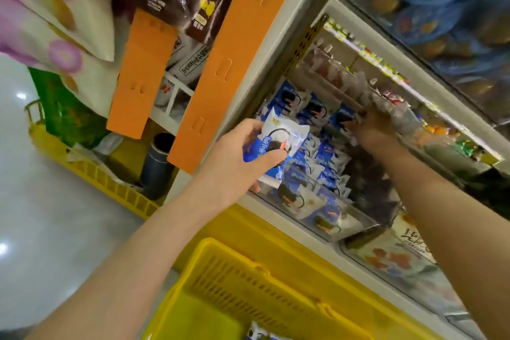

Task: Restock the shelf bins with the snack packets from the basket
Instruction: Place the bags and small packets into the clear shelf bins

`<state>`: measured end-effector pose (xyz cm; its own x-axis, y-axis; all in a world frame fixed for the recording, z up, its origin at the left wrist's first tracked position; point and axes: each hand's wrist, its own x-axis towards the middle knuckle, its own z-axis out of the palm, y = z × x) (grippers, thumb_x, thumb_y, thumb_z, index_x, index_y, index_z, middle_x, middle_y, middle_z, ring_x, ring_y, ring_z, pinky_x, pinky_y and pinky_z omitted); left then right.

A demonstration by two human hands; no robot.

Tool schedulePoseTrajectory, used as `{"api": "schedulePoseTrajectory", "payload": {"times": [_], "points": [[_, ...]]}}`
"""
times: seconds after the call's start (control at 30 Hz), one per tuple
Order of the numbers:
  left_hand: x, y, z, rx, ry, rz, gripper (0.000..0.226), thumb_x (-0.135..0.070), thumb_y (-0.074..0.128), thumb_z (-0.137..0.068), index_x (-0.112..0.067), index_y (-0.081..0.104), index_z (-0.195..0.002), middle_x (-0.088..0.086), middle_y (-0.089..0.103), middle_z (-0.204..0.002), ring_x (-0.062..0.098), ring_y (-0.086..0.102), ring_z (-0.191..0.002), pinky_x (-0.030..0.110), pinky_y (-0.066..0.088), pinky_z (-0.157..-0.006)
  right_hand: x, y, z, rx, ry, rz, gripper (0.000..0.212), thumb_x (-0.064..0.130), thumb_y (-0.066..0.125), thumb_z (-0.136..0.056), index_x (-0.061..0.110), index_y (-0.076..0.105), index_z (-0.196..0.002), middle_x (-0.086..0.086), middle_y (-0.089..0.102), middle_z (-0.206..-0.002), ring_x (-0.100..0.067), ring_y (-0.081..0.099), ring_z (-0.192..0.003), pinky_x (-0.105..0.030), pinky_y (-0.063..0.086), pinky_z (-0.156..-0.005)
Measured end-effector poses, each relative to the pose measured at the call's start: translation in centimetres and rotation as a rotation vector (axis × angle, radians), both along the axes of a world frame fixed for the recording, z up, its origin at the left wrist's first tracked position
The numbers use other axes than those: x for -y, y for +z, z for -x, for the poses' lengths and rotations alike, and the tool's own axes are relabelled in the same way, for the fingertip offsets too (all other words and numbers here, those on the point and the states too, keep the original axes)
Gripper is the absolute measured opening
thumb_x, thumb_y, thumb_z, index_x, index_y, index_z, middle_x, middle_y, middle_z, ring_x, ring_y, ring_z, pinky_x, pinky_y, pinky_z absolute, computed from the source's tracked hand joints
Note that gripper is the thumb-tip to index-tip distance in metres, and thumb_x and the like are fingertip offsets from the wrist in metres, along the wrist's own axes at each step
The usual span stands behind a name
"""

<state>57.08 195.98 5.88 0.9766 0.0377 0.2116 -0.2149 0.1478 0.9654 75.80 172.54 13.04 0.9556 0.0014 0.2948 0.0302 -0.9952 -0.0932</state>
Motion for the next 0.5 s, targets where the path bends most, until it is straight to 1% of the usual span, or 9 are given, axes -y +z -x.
{"api": "schedulePoseTrajectory", "payload": {"times": [0.1,0.2,0.27,0.33,0.4,0.5], "points": [[-0.3,-0.1,-0.7,-0.002,-0.028,0.050,0.033,-0.023,0.065,-0.084,-0.025,0.053,-0.114,-0.008,0.064,-0.104,0.013,0.064,-0.086,0.022,0.052,-0.050,0.0,-0.5,-1.4,-0.010,-0.060,0.087,0.047,0.024,0.063,-0.089,0.002,0.044,-0.126,-0.023,0.055,-0.122,-0.039,0.054,-0.109,-0.041,0.043,-0.087],[-0.8,-0.3,-1.2,0.004,-0.056,0.080,0.031,-0.021,0.065,-0.084,-0.026,0.054,-0.112,-0.009,0.065,-0.104,0.011,0.065,-0.087,0.028,0.057,-0.054,0.2,-1.1,-2.0,-0.023,-0.032,0.116,0.046,0.015,0.065,-0.086,0.000,0.044,-0.124,-0.023,0.055,-0.121,-0.038,0.053,-0.111,-0.040,0.042,-0.090],[-1.0,-0.4,-1.3,0.010,-0.071,0.082,0.031,-0.021,0.065,-0.083,-0.028,0.053,-0.111,-0.011,0.065,-0.104,0.010,0.065,-0.087,0.031,0.058,-0.057,0.5,-1.5,-2.3,-0.028,-0.009,0.140,0.041,0.013,0.066,-0.085,0.000,0.050,-0.121,-0.021,0.057,-0.119,-0.036,0.054,-0.110,-0.040,0.043,-0.094],[-1.1,-0.5,-1.4,0.017,-0.084,0.091,0.029,-0.021,0.065,-0.083,-0.032,0.053,-0.107,-0.011,0.065,-0.103,0.009,0.066,-0.087,0.031,0.058,-0.058,0.5,-1.7,-2.4,-0.015,-0.016,0.151,0.031,0.012,0.061,-0.088,0.004,0.056,-0.117,-0.019,0.060,-0.116,-0.033,0.056,-0.108,-0.041,0.046,-0.097],[-1.2,-0.5,-1.5,0.023,-0.092,0.091,0.029,-0.021,0.066,-0.082,-0.034,0.052,-0.104,-0.011,0.065,-0.102,0.009,0.066,-0.087,0.029,0.058,-0.058,0.2,-1.7,-2.6,-0.012,-0.050,0.197,0.024,0.010,0.054,-0.092,0.003,0.058,-0.115,-0.020,0.061,-0.115,-0.033,0.058,-0.106,-0.042,0.047,-0.096],[-1.0,-0.5,-1.6,0.030,-0.074,0.073,0.031,-0.023,0.066,-0.082,-0.032,0.052,-0.108,-0.010,0.066,-0.103,0.008,0.066,-0.086,0.027,0.057,-0.058,-0.4,-1.5,-2.5,-0.027,-0.070,0.219,0.027,0.011,0.053,-0.093,0.000,0.058,-0.117,-0.022,0.059,-0.119,-0.035,0.056,-0.111,-0.043,0.044,-0.100]]}}
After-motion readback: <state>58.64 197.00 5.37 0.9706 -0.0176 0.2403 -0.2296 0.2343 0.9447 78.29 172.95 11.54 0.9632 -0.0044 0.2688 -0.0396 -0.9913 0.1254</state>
